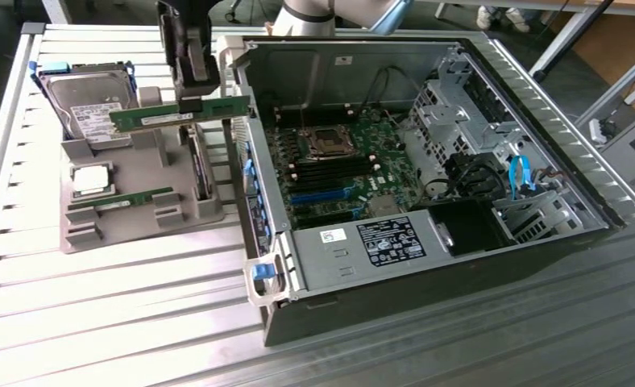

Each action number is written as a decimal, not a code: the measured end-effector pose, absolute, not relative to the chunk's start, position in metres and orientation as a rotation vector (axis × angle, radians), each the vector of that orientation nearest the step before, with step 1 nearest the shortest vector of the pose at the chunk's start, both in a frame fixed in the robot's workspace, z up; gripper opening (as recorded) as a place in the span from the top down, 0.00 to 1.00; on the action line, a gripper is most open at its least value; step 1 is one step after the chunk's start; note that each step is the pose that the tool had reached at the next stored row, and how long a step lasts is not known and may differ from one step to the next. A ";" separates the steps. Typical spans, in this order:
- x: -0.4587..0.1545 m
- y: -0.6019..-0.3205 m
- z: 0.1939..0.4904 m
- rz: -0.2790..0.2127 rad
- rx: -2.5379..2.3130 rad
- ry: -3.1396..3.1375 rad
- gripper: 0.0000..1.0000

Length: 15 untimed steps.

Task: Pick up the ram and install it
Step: 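Pick up the ram and move it above insertion slot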

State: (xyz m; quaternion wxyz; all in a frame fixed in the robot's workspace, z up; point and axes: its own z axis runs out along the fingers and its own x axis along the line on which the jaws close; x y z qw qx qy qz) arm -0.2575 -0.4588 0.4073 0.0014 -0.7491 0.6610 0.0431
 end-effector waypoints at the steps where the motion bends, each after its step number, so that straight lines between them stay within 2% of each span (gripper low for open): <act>1: -0.254 -0.459 0.407 0.149 -2.356 2.080 0.89; 15: -0.173 -0.472 0.406 0.164 -2.361 2.085 0.89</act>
